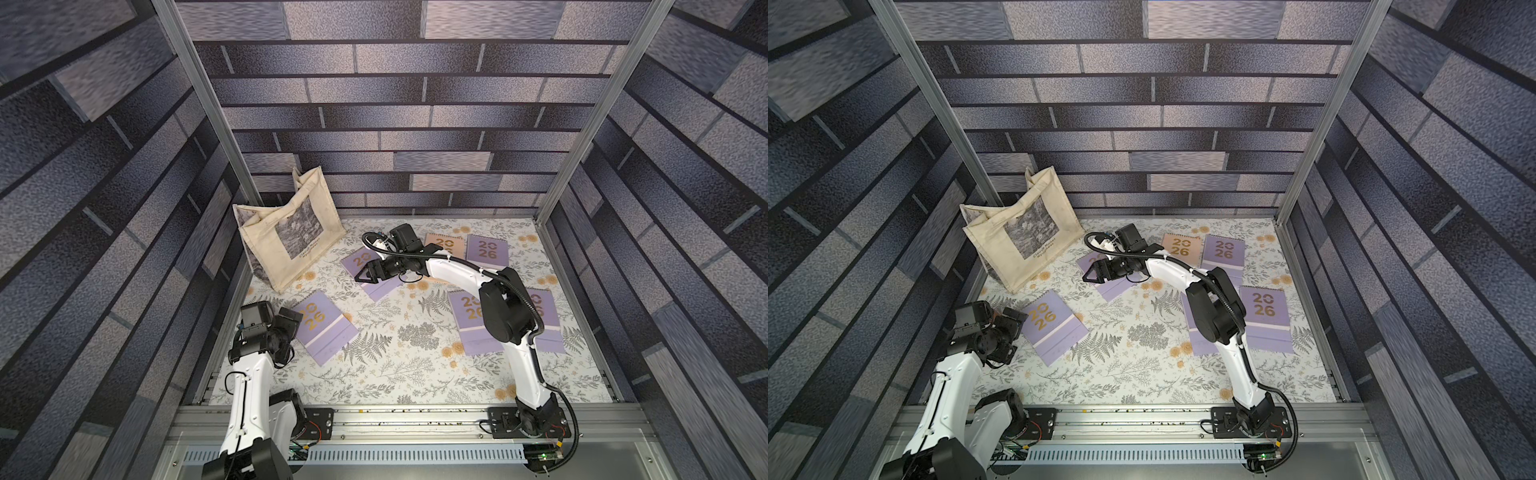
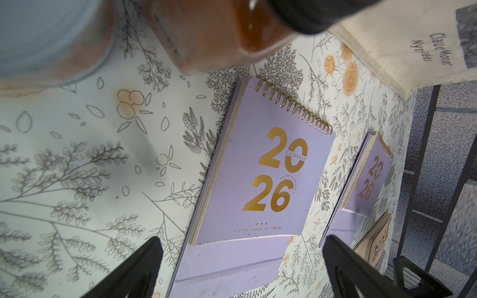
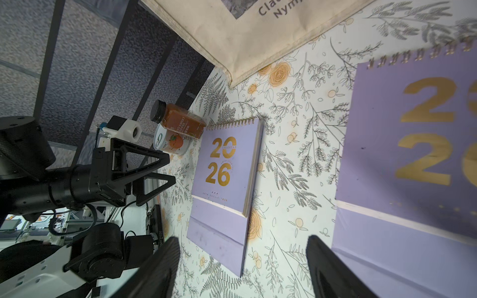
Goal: Stack the calendars
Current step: Pick up the calendar at the center of the board.
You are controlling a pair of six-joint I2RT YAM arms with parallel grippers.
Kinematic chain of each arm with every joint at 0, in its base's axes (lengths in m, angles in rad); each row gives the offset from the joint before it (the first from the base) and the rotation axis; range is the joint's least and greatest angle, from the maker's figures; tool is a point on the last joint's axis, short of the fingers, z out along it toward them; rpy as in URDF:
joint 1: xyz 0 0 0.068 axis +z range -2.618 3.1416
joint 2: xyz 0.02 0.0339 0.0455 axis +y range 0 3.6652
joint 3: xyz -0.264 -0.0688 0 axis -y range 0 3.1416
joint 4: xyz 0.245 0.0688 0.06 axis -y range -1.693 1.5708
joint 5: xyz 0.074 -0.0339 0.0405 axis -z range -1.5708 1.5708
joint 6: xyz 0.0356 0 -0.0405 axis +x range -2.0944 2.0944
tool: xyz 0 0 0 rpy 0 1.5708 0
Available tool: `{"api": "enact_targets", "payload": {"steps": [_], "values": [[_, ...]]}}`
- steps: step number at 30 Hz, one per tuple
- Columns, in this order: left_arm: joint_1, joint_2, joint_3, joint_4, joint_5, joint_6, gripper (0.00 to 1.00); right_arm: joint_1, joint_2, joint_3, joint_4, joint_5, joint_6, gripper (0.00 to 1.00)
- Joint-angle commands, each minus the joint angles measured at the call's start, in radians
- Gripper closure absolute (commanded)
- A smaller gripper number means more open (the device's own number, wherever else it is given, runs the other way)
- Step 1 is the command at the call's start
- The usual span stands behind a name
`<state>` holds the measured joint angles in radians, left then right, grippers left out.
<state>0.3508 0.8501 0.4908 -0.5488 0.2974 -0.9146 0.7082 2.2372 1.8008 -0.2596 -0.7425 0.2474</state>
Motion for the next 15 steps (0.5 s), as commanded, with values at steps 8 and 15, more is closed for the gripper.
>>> {"api": "enact_targets", "payload": {"steps": [8,15], "values": [[0.004,0.053,-0.056,0.128,0.020,0.128,0.00,0.049,0.184,0.166,-0.049,-0.085,0.059,0.21],[0.001,0.141,-0.060,0.159,0.014,0.170,0.00,0.076,0.257,0.250,-0.060,-0.093,0.095,0.21]]}}
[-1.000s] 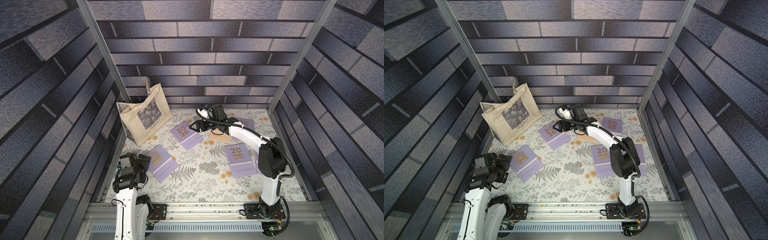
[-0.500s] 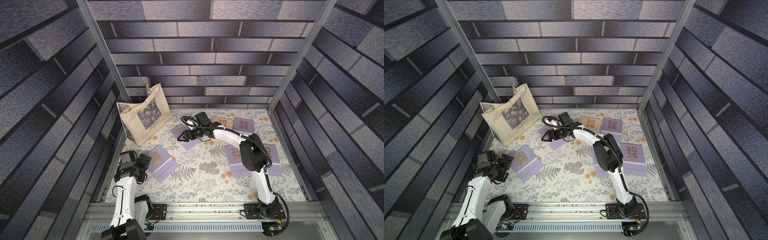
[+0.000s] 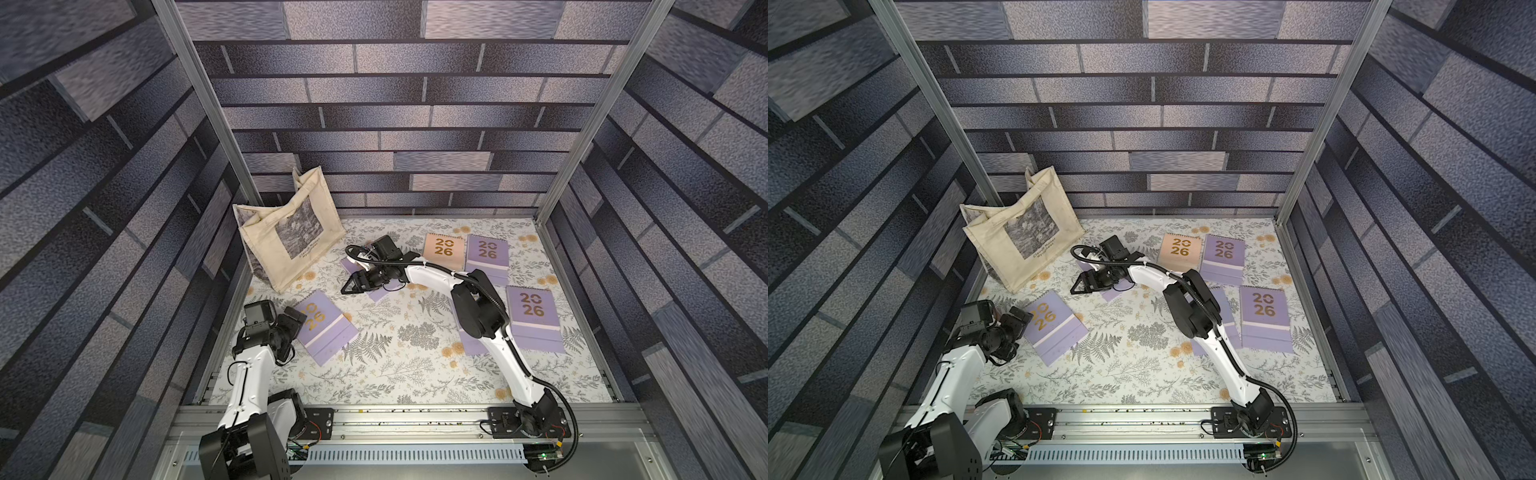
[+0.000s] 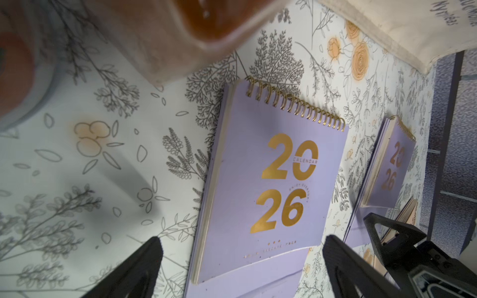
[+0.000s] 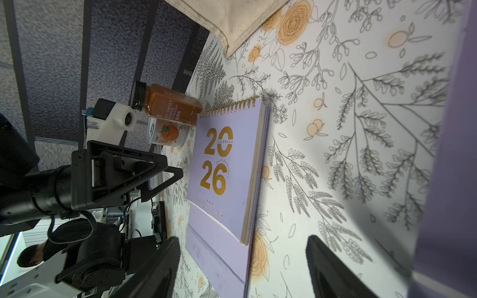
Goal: Stack the calendars
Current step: Pick up the calendar at the center of the board.
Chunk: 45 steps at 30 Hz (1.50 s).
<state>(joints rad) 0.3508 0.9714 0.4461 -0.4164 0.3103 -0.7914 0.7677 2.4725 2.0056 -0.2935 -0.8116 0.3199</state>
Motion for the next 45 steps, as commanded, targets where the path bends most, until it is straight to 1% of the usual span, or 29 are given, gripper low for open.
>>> {"api": "enact_targets", "payload": {"steps": [1,6,13,16,19,23,26,34,39,45], "values": [[0.002,0.031,-0.015,0.033,-0.005,0.056,0.00,0.020,0.031,0.057,-0.030,-0.026,0.026,0.21],[0.001,0.077,-0.043,0.122,0.000,0.065,0.00,0.042,0.075,0.106,-0.039,-0.028,0.048,0.21],[0.002,0.094,-0.113,0.337,0.024,0.070,0.00,0.057,0.109,0.129,-0.039,-0.038,0.072,0.21],[0.001,0.145,-0.107,0.354,0.034,0.077,0.00,0.062,0.121,0.141,-0.044,-0.040,0.080,0.22],[-0.004,0.212,-0.103,0.388,0.067,0.077,0.00,0.067,0.133,0.155,-0.045,-0.041,0.089,0.22],[-0.036,0.290,-0.090,0.420,0.084,0.081,0.00,0.074,0.147,0.173,-0.050,-0.041,0.101,0.22],[-0.061,0.314,-0.078,0.435,0.092,0.079,0.00,0.079,0.157,0.179,-0.050,-0.042,0.110,0.22],[-0.125,0.300,-0.041,0.435,0.133,0.093,0.00,0.083,0.162,0.164,-0.047,-0.039,0.119,0.22],[-0.131,0.269,-0.062,0.491,0.188,0.090,0.00,0.083,0.158,0.156,-0.050,-0.034,0.116,0.22],[-0.129,0.190,-0.091,0.584,0.255,0.057,0.00,0.084,0.154,0.133,-0.050,-0.025,0.111,0.22]]}}
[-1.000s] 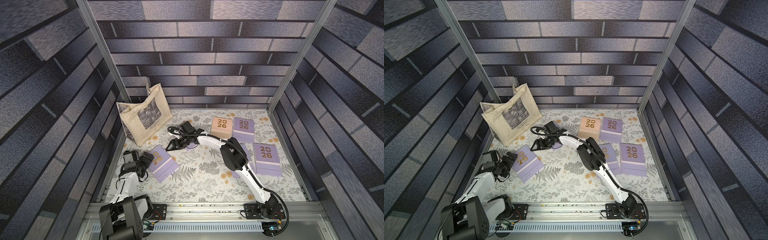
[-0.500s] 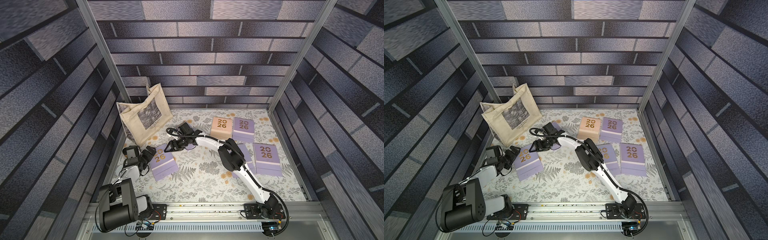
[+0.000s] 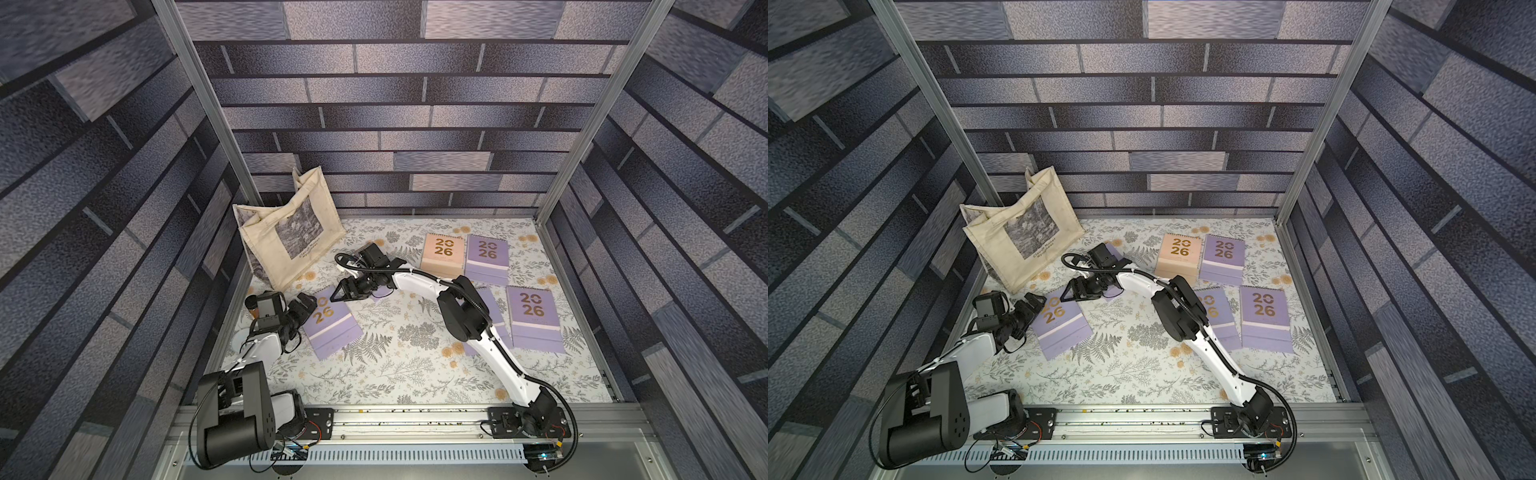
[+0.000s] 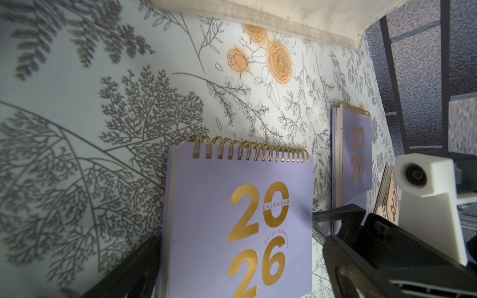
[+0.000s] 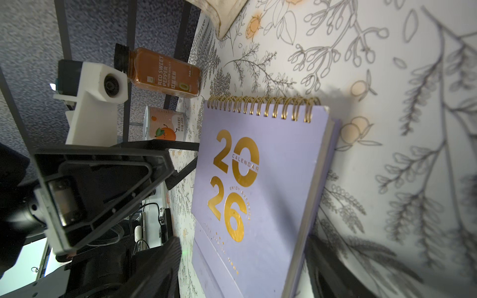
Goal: Stack the calendars
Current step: Pick up the calendar at the center of the board.
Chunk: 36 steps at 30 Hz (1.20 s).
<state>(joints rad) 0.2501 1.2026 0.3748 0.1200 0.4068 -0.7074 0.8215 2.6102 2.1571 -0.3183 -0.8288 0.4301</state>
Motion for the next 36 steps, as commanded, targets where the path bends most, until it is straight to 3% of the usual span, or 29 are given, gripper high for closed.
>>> {"api": "enact_targets", "payload": {"steps": [1,15,19,24,28,33,36], "values": [[-0.030,-0.059,-0.023,0.061,0.168,-0.032,0.00,0.029,0.016,-0.021,-0.025,-0.006,0.000,0.22],[-0.023,-0.190,-0.022,0.043,0.184,-0.052,0.01,0.028,0.008,-0.041,-0.030,0.006,-0.010,0.22],[-0.024,-0.184,-0.017,0.012,0.173,-0.048,0.19,0.027,0.003,-0.049,-0.031,0.013,-0.016,0.22],[-0.030,-0.181,-0.016,-0.006,0.160,-0.045,0.52,0.027,-0.006,-0.058,-0.031,0.016,-0.021,0.22],[-0.033,-0.183,-0.013,-0.023,0.148,-0.040,0.68,0.027,-0.009,-0.060,-0.034,0.018,-0.025,0.22],[-0.038,-0.183,-0.006,-0.039,0.138,-0.031,1.00,0.025,-0.013,-0.060,-0.036,0.022,-0.027,0.22],[-0.038,-0.188,-0.002,-0.031,0.148,-0.018,1.00,0.018,-0.026,-0.065,-0.034,0.024,-0.032,0.22]]}}
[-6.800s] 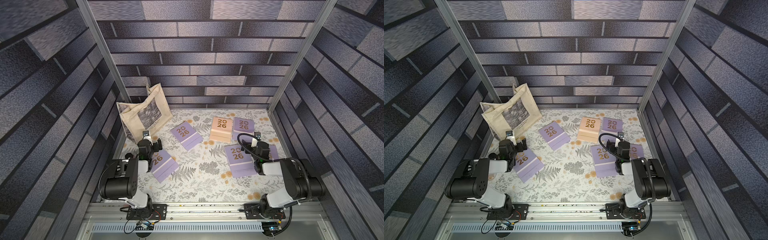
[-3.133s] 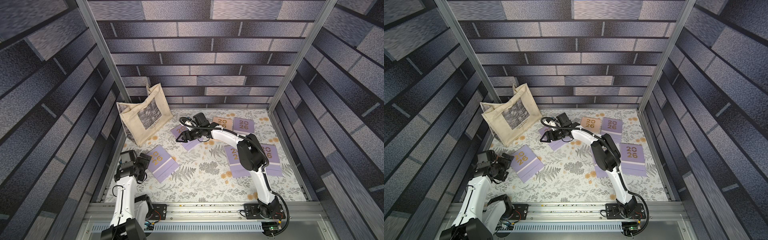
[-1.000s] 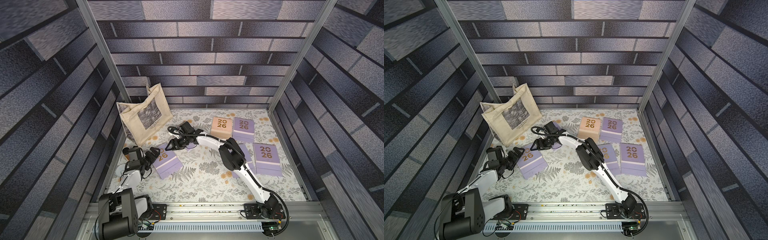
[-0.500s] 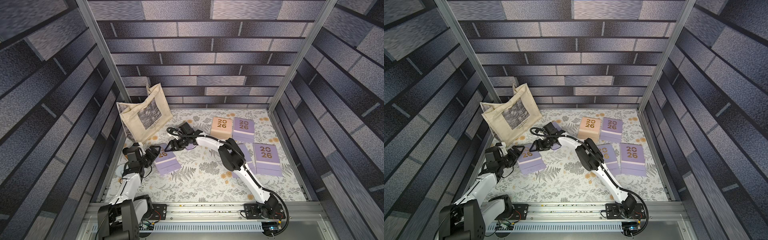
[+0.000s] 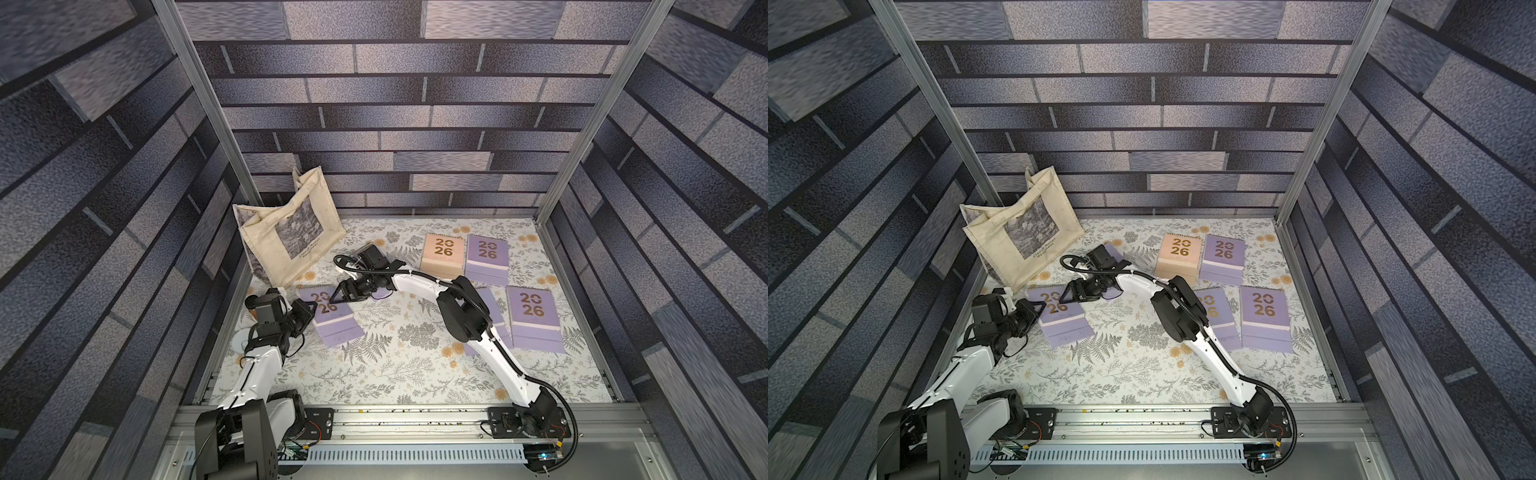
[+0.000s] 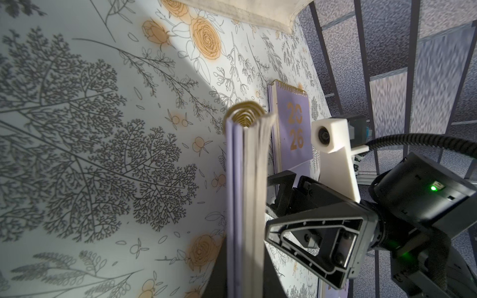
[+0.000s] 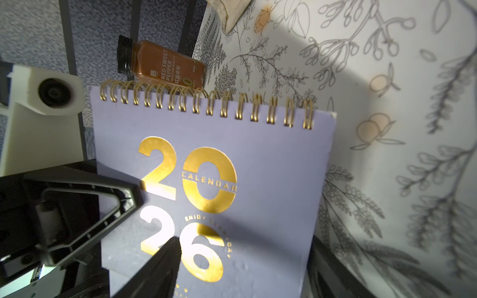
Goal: Stack the calendars
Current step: Pick up the calendar at the center of the board.
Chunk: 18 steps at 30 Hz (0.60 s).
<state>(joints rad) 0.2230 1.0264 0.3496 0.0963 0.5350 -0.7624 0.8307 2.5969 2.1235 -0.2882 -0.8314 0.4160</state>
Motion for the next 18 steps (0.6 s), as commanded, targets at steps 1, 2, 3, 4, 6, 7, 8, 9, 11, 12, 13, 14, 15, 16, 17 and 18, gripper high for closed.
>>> {"api": "enact_targets", "payload": {"steps": [1,2,3,4,6,7,8,9,11,12,13,14,15,16,17,18], "values": [[-0.012,-0.015,0.023,-0.001,0.022,0.038,1.00,0.004,-0.021,-0.036,-0.066,0.024,-0.025,0.22],[-0.012,-0.020,0.024,0.003,0.021,0.041,1.00,-0.004,-0.034,-0.041,-0.065,0.020,-0.032,0.22],[-0.012,-0.027,0.025,0.005,0.023,0.043,1.00,-0.012,-0.051,-0.051,-0.062,0.018,-0.039,0.22],[-0.014,-0.035,0.028,0.009,0.028,0.048,1.00,-0.021,-0.073,-0.065,-0.054,0.017,-0.047,0.22],[-0.011,-0.052,0.046,-0.003,0.036,0.053,1.00,-0.047,-0.130,-0.103,-0.037,0.015,-0.062,0.22],[-0.013,-0.062,0.057,-0.012,0.046,0.055,1.00,-0.064,-0.162,-0.123,-0.034,0.017,-0.070,0.22],[-0.014,-0.075,0.070,-0.016,0.058,0.056,1.00,-0.081,-0.192,-0.142,-0.037,0.020,-0.078,0.22],[-0.016,-0.084,0.081,-0.020,0.064,0.056,1.00,-0.099,-0.220,-0.158,-0.041,0.020,-0.084,0.22],[-0.022,-0.095,0.115,-0.032,0.090,0.063,1.00,-0.141,-0.286,-0.207,-0.044,0.019,-0.093,0.22],[-0.024,-0.090,0.136,-0.041,0.107,0.069,1.00,-0.157,-0.317,-0.232,-0.042,0.017,-0.102,0.22],[-0.030,-0.079,0.160,-0.047,0.133,0.076,1.00,-0.174,-0.354,-0.264,-0.040,0.017,-0.118,0.22],[-0.039,-0.064,0.181,-0.041,0.160,0.081,1.00,-0.191,-0.388,-0.290,-0.040,0.017,-0.131,0.22],[-0.047,-0.048,0.199,-0.037,0.181,0.084,1.00,-0.204,-0.416,-0.318,-0.037,0.014,-0.142,0.21],[-0.066,-0.031,0.222,-0.035,0.200,0.090,1.00,-0.220,-0.449,-0.351,-0.022,-0.002,-0.148,0.19],[-0.085,-0.015,0.243,-0.026,0.216,0.097,1.00,-0.236,-0.476,-0.386,0.002,-0.022,-0.146,0.19],[-0.104,-0.001,0.260,-0.016,0.232,0.104,1.00,-0.249,-0.501,-0.416,0.021,-0.045,-0.143,0.18]]}}
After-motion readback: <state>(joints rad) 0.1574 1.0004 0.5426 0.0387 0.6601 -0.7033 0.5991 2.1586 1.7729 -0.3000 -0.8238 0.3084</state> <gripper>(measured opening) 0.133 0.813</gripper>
